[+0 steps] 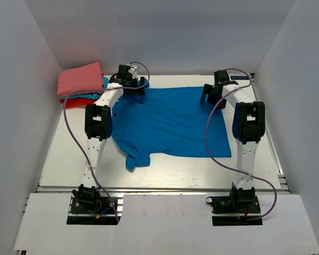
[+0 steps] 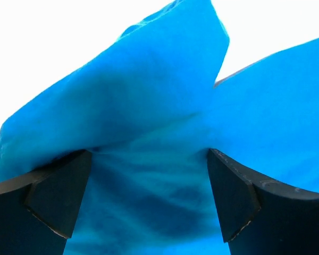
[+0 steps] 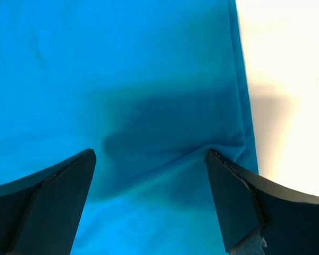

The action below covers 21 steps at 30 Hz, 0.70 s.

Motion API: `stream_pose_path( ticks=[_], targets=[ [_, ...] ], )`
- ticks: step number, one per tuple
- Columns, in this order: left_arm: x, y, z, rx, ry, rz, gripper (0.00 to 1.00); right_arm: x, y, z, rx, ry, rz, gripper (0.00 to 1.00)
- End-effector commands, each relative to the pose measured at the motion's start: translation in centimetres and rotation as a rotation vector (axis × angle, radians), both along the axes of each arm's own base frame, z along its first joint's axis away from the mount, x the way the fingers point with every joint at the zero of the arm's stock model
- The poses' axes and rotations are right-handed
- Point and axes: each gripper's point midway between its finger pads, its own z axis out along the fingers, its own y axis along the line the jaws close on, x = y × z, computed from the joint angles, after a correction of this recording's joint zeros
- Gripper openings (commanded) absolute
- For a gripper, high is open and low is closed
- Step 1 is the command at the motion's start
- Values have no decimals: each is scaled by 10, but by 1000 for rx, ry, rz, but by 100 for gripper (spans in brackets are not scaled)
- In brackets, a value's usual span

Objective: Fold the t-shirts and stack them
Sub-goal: Flatten out the tshirt

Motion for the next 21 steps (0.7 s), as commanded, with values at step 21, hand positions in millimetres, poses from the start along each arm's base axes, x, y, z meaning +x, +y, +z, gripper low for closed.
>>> stream_pose_path(
  ticks=[21],
  targets=[
    [-22, -34, 194, -133, -332, -107, 100, -5, -10, 185, 66, -402, 82, 90]
  ],
)
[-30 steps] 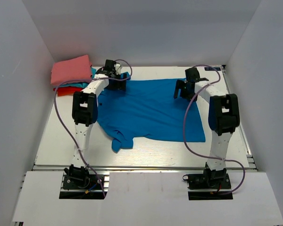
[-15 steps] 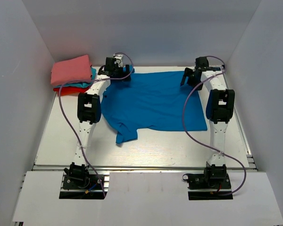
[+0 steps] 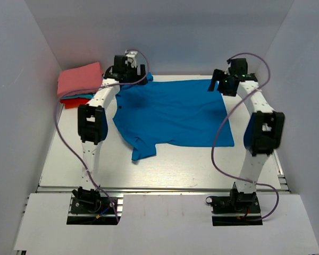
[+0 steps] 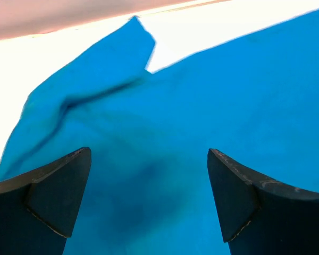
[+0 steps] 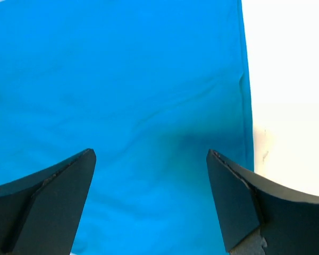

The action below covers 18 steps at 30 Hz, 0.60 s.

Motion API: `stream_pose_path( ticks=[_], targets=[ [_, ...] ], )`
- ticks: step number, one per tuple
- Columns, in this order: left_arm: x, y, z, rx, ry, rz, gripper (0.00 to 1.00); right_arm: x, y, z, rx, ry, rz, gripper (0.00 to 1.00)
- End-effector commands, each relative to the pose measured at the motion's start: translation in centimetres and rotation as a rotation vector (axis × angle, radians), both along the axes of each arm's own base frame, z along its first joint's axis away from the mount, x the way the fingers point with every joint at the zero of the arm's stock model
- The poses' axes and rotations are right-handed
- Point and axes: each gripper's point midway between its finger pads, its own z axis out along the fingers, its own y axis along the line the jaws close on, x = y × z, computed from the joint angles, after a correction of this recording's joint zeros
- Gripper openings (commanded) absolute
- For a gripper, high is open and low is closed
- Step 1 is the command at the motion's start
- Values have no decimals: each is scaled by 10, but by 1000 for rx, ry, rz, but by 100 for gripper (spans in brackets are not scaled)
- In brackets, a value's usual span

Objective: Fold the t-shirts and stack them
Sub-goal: Flatten out the tshirt

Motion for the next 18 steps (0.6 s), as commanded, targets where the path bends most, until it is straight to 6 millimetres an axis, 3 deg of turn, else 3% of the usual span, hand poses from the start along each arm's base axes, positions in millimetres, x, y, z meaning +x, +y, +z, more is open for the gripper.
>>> stream_pose_path(
  ticks=[1, 2, 3, 4, 5, 6, 8, 9, 10, 11, 12, 13, 14, 17, 18],
  targets=[
    [-54, -4, 134, 29, -160, -17, 100, -38, 8, 59, -10, -141, -8, 90],
    [-69, -6, 132, 35, -124, -7, 100, -56, 8, 53, -5, -126, -29, 90],
    [-93, 3, 97, 63, -8, 12, 100, -66, 9, 67, 7, -154, -43, 90],
    [-108, 8, 89, 87, 33, 57, 100, -94, 7, 24, -3, -50, -54, 90],
    [-132, 3, 110, 50, 22, 60, 100, -103, 4, 34, -1, -78, -94, 90],
    [-162, 7, 71, 75, 124, 69, 100, -120, 3, 28, 5, -69, -101, 90],
    [-198, 11, 60, 90, 165, 93, 100, -136, -5, 29, -10, -83, -141, 90],
    [-236, 14, 50, 80, 208, 120, 100, -155, -6, 16, -13, -52, -146, 90],
    [-255, 17, 44, 84, 224, 133, 100, -161, -9, 14, -13, -47, -154, 90],
    [-272, 18, 40, 74, 235, 132, 100, -166, -8, 23, -5, -77, -146, 90],
    [-303, 19, 11, 86, 302, 127, 100, -181, -9, 11, -6, -53, -138, 90],
    [-319, 17, 19, 58, 285, 107, 100, -186, -7, 9, -3, -51, -125, 90],
    [-340, 21, -1, 77, 332, 102, 100, -199, -3, 1, 22, -37, -101, 90],
    [-377, 20, -29, 82, 400, 90, 100, -215, 3, -9, 45, -4, -71, 90],
    [-379, 24, -35, 99, 404, 120, 100, -217, 4, -9, 55, -7, -66, 90]
  ],
)
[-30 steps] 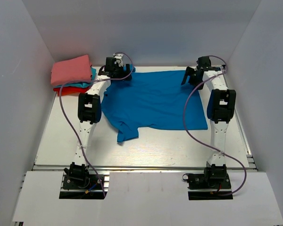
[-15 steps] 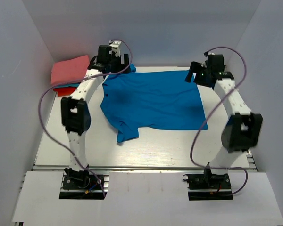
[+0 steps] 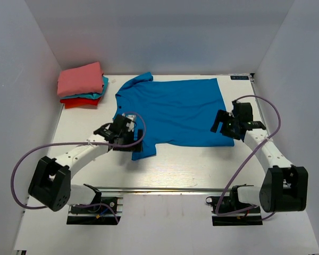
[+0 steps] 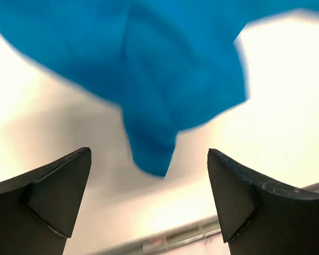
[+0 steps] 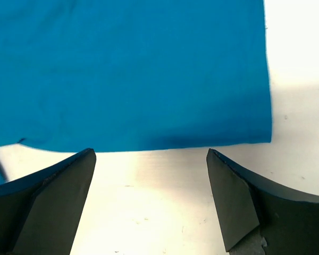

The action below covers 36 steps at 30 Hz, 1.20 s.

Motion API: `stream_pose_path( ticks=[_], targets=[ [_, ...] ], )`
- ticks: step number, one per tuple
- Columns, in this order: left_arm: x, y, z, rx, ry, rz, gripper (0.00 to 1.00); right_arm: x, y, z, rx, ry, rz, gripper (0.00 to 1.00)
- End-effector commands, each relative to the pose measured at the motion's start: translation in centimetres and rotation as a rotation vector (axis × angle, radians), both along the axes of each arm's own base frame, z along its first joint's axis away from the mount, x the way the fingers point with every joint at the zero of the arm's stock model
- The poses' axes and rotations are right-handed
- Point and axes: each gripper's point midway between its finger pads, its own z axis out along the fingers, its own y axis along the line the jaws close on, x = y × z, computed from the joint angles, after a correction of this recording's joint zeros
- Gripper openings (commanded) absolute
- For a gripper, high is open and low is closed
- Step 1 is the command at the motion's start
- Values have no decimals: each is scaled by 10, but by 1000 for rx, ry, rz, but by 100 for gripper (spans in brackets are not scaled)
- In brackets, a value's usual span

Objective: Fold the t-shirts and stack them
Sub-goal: Flatten out the tshirt, then grap the side of the flattened tshirt closest away from the robot with both arms

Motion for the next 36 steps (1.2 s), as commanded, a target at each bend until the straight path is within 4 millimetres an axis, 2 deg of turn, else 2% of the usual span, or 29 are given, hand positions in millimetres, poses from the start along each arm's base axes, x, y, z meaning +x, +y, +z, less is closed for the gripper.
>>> stream_pose_path(
  ticks=[1, 3, 4, 5, 7, 9, 11, 14, 15, 17, 18, 24, 25, 27, 28, 31, 36],
  targets=[
    [-7, 2, -2, -1, -8, 85, 100, 1, 14, 10, 75, -68, 37, 90],
    [-6, 5, -14, 67, 21, 95, 100, -1, 17, 12, 93, -80, 49, 90],
    [-11, 6, -18, 98, 45, 96, 100, -3, 18, 11, 97, -77, 58, 90],
    [-7, 3, -15, 113, 39, 103, 100, -3, 18, 11, 99, -77, 59, 90],
    [-5, 9, -23, 173, 41, 116, 100, -4, 15, 10, 82, -75, 52, 90],
    [-1, 4, -22, 171, 24, 110, 100, -7, 12, 7, 70, -66, 47, 90],
    [-5, 4, -31, 179, 33, 100, 100, -11, 10, 2, 60, -48, 35, 90],
    [-2, 15, -38, 236, 41, 176, 100, -15, 10, 0, 59, -42, 38, 90],
    [0, 20, -39, 264, 40, 198, 87, -16, 10, -1, 60, -39, 37, 90],
    [2, 25, -36, 280, 30, 254, 75, -17, 9, -2, 55, -38, 37, 90],
    [2, 28, -36, 287, 32, 273, 66, -17, 8, -3, 56, -33, 35, 90],
    [-7, 36, -22, 213, -6, 365, 61, -22, 9, -9, 56, -16, 34, 90],
    [-13, 40, -26, 207, 2, 383, 56, -22, 8, -9, 53, -18, 34, 90],
    [-17, 43, -23, 174, -11, 392, 52, -24, 8, -12, 54, -11, 35, 90],
    [-21, 44, -29, 164, -10, 388, 50, -24, 8, -12, 53, -11, 37, 90],
    [-26, 44, -37, 147, -9, 367, 52, -25, 8, -14, 51, -7, 37, 90],
    [-16, 23, -35, 46, -58, 295, 60, -28, 8, -16, 53, -4, 44, 90]
  ],
)
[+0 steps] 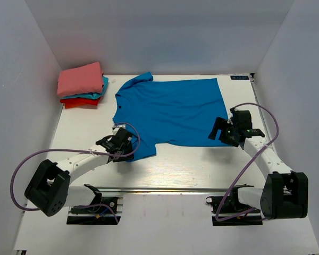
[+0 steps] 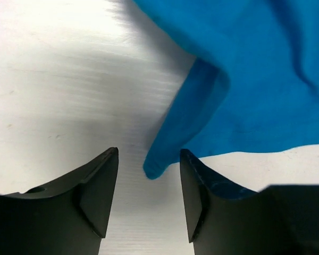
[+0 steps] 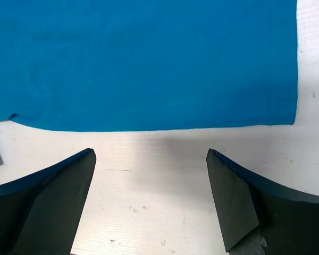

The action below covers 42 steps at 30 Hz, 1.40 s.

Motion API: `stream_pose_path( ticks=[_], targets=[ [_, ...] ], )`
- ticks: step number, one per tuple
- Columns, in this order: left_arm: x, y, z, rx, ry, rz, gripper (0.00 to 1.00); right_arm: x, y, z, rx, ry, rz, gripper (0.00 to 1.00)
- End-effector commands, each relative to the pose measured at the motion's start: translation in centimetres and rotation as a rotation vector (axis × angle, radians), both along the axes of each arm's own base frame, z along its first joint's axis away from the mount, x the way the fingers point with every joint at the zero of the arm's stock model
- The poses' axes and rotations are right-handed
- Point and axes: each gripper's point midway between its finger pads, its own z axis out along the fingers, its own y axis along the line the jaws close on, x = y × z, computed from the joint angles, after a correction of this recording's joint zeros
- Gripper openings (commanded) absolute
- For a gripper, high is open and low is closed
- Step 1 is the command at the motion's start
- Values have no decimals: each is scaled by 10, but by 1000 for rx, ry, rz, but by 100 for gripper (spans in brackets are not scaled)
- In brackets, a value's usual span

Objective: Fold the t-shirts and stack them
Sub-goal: Grap the side of the flattened tshirt closest away from the robot with both arms

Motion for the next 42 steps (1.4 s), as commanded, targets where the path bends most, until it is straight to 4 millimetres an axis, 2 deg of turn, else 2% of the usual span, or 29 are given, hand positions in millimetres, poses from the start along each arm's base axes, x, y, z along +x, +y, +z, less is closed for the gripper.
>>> stream_pose_path(
  ticks=[1, 5, 8, 13, 18, 19, 20, 24, 25, 28, 32, 36, 42],
  targets=[
    [15, -24, 12, -102, -84, -62, 60, -2, -1, 3, 0, -21, 5, 90],
    [20, -24, 14, -100, -109, -64, 62, -2, -2, 4, 1, -26, -1, 90],
    [20, -24, 7, -93, -99, -64, 59, -3, -2, 3, -3, -26, -4, 90],
    [13, -23, 0, -82, -57, -71, 26, -7, -7, 0, -20, -7, -34, 90],
    [-8, -22, -4, -118, -3, -86, 22, -11, -15, -2, -42, 1, -86, 90],
    [-12, -21, -2, -130, -6, -91, 6, -12, -17, -3, -44, 7, -99, 90],
    [-19, -19, -7, -138, 8, -86, 0, -12, -17, -3, -41, 1, -101, 90],
    [-31, -22, -6, -195, 17, -105, 0, -13, -16, -2, -37, 0, -103, 90],
    [-33, -26, -3, -218, 18, -104, 0, -14, -22, -5, -59, 8, -132, 90],
    [-35, -31, -1, -258, 22, -99, 0, -14, -22, -6, -53, 16, -151, 90],
    [-44, -30, -6, -268, 61, -87, 0, -16, -30, -17, -68, 50, -216, 90],
    [-39, -31, -4, -278, 44, -81, 0, -15, -48, -29, -126, 86, -297, 90],
    [-37, -37, -1, -307, 40, -83, 0, 3, -50, -42, -118, 86, -307, 90]
  ],
)
